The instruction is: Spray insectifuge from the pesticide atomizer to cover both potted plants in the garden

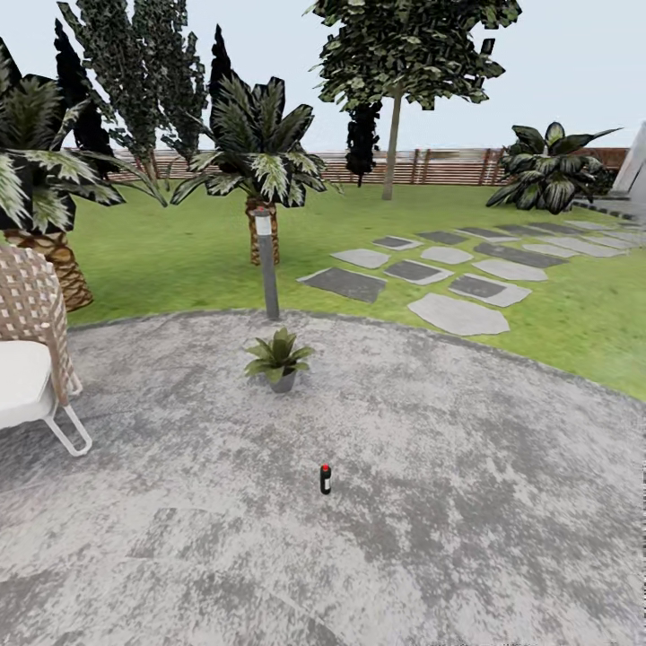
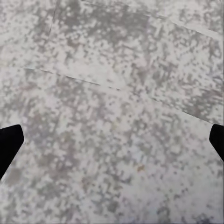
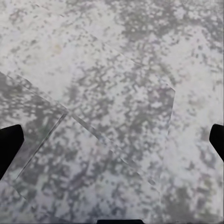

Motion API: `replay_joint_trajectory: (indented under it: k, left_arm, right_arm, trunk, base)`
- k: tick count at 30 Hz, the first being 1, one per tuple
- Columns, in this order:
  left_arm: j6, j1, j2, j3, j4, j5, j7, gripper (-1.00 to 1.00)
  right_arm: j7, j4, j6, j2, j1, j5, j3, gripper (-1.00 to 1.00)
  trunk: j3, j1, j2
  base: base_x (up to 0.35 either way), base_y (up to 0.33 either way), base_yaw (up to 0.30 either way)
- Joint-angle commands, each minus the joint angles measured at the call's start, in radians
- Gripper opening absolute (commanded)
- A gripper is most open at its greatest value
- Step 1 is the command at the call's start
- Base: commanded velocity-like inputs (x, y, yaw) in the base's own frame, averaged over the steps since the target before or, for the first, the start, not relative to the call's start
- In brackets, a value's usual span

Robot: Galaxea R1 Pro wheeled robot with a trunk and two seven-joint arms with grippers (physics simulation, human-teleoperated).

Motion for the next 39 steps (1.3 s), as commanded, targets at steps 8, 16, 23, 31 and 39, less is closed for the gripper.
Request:
replay_joint_trajectory:
  k: [8,16,23,31,39]
  left_arm:
    - [-0.003,0.0,0.0,0.001,0.001,0.002,0.0,1.0]
    - [-0.003,0.0,0.0,0.0,0.001,0.001,0.0,1.0]
    - [-0.026,-0.023,-0.014,-0.012,-0.022,-0.011,0.007,1.0]
    - [-0.071,-0.069,-0.003,-0.004,-0.067,0.005,0.006,1.0]
    - [-0.103,-0.109,-0.005,-0.004,-0.075,0.005,0.006,1.0]
  right_arm:
    - [0.0,0.001,-0.003,0.0,-0.001,0.0,0.0,1.0]
    - [0.0,0.001,-0.003,0.0,-0.001,0.0,0.0,1.0]
    - [-0.023,-0.022,-0.009,-0.002,-0.024,0.008,0.0,1.0]
    - [-0.011,-0.067,-0.024,-0.014,-0.069,0.006,-0.007,1.0]
    - [-0.011,-0.077,-0.025,-0.014,-0.111,0.006,-0.007,1.0]
  trunk:
    - [-0.001,0.0,0.0]
    - [-0.001,0.0,0.0]
    - [-0.001,0.0,0.0]
    - [-0.001,0.0,0.0]
    - [-0.001,0.0,0.0]
  base:
    - [0.087,0.299,-0.3]
    - [0.111,0.303,-0.274]
    - [0.027,0.117,-0.019]
    - [0.085,0.024,0.0]
    - [0.233,0.088,0.0]
